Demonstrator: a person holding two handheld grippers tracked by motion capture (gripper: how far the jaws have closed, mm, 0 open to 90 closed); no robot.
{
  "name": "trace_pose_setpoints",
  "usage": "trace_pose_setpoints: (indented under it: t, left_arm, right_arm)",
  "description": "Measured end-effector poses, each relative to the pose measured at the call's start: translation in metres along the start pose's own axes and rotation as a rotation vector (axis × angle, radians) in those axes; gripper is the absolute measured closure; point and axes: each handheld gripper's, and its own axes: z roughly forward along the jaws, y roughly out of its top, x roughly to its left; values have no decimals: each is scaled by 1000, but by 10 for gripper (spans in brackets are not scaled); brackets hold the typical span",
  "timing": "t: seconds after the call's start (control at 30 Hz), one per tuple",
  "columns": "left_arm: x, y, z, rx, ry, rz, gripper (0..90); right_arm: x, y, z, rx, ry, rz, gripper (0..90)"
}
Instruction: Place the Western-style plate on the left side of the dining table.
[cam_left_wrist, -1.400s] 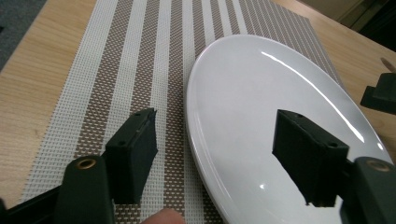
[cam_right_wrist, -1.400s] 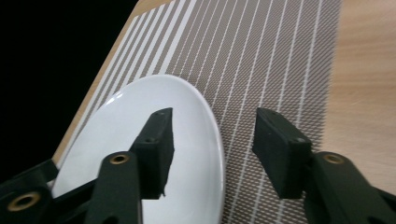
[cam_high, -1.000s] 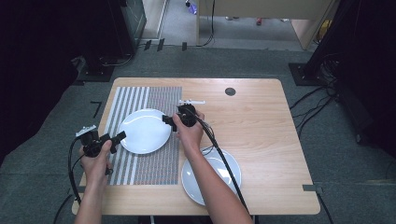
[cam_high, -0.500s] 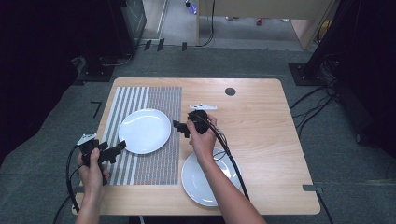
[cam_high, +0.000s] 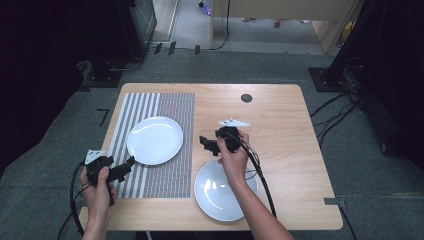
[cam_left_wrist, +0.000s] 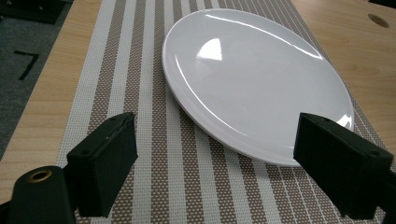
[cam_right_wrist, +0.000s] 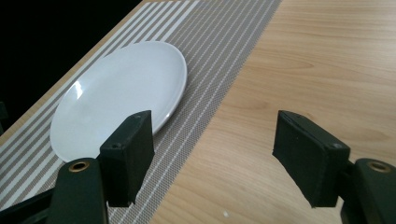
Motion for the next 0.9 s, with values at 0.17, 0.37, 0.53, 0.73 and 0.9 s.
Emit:
trace_pose_setpoints:
  t: [0.17, 0.37, 0.53, 0.73, 0.9]
  left_arm:
    - [-5, -10, -3, 6, -28, 29, 103]
    - [-10, -17, -7, -6, 5, 59, 93]
    - [-12, -21, -10, -2, 6, 69, 93]
    - [-8, -26, -12, 0, 22, 73, 90]
    - [-5, -30, -14, 2, 38, 78, 90]
  right_arm:
    - [-16, -12, -21, -9, -16, 14, 280]
    - [-32, -24, -39, -10, -36, 20, 271]
    - [-45, -34, -53, -19, -56, 30, 268]
    - [-57, -43, -67, -26, -71, 38, 261]
    - [-69, -54, -84, -36, -89, 38, 258]
